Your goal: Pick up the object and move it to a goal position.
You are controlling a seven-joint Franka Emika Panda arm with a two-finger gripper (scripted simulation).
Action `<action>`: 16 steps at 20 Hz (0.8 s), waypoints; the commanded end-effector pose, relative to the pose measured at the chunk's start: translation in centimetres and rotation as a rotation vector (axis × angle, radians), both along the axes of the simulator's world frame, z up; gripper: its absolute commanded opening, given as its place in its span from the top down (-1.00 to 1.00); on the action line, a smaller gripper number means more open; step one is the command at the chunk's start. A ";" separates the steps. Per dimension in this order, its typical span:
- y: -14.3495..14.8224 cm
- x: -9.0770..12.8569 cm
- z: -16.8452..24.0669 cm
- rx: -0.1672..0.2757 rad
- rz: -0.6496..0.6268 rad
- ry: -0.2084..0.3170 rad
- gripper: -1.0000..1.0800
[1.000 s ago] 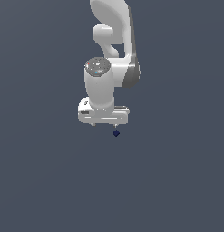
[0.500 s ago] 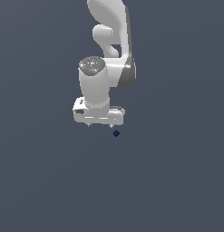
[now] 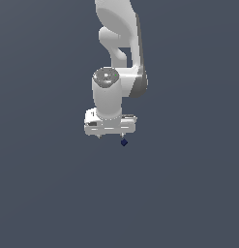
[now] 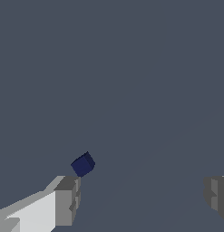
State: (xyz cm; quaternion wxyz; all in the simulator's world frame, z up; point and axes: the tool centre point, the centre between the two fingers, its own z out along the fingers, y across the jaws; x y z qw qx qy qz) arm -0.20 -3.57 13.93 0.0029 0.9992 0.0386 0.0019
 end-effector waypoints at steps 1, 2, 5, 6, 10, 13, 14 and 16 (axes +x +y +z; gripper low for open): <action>0.7 -0.4 -1.0 -0.002 0.066 0.002 -0.92; 1.0 -0.5 -1.4 -0.003 0.096 0.002 -0.92; 2.0 -1.1 -2.8 -0.004 0.199 0.004 -0.92; 2.4 -1.3 -3.3 -0.004 0.235 0.005 -0.92; 3.8 -2.2 -5.0 -0.003 0.365 0.006 -0.92; 4.7 -2.7 -5.9 -0.001 0.442 0.006 -0.92; 4.9 -2.9 -6.2 0.000 0.464 0.006 -0.92; 5.4 -3.2 -6.7 0.001 0.502 0.006 -0.92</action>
